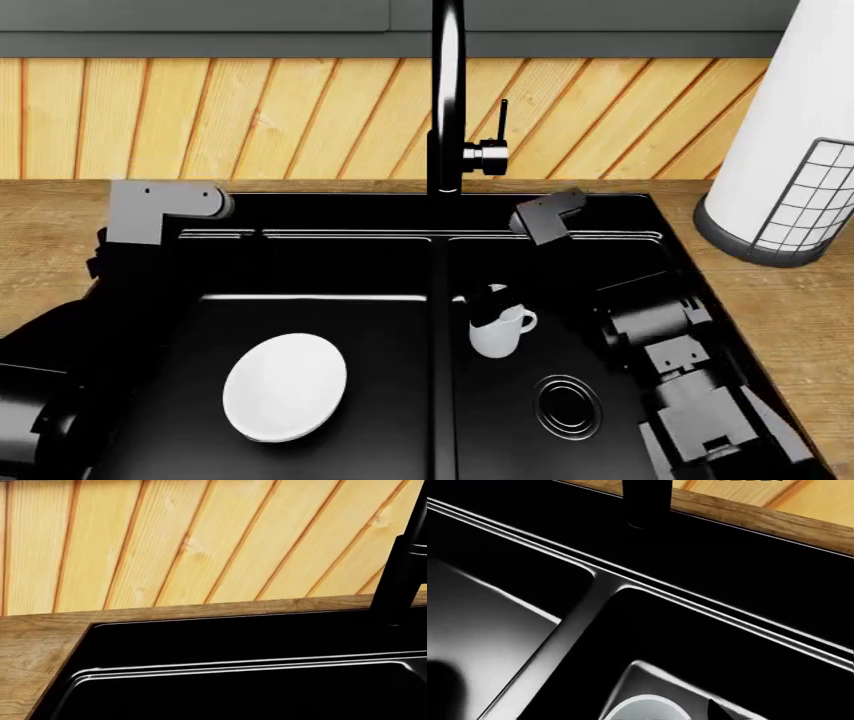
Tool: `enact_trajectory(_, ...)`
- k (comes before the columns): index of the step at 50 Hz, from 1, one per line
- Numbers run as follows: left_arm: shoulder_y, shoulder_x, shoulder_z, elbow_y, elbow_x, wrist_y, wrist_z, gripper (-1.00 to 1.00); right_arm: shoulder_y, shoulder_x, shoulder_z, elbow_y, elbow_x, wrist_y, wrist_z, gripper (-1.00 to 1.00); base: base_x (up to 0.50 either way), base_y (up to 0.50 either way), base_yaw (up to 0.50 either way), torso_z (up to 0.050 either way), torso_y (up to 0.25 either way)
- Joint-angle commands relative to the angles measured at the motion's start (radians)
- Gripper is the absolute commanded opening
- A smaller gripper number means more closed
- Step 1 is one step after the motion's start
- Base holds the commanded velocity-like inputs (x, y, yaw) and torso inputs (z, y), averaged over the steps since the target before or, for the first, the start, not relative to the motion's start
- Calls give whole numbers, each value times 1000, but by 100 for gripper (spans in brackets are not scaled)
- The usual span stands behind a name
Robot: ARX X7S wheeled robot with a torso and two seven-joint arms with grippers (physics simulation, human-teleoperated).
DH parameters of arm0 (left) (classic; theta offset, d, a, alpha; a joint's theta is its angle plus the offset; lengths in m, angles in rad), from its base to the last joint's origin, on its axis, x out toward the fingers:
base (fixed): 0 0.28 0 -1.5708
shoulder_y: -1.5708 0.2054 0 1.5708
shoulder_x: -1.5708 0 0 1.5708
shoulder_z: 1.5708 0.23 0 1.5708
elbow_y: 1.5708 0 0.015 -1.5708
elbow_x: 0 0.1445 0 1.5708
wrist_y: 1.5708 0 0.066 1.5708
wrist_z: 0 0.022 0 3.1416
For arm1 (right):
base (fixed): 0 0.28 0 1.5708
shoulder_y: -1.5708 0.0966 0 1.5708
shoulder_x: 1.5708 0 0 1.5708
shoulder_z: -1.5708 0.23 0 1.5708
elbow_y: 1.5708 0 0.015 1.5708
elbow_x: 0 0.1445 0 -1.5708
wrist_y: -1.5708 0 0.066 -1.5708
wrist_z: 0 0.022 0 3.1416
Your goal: Pick the cup and bowl from the sink and place them on the counter for drying.
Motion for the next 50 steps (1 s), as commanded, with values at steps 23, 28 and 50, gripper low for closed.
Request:
enact_trajectory(23,27,-2,15,-14,6,23,-5,100,18,-69,-69,317,-67,-218,-78,100,0,0,0,0,0)
enact_trajectory(28,36,-2,13,-16,6,30,-7,100,5,-77,-73,370,-70,-249,-96,100,0,0,0,0,0)
enact_trajectory(50,38,-2,14,-23,3,35,-12,100,7,-102,-77,498,-83,-350,-108,-100,0,0,0,0,0)
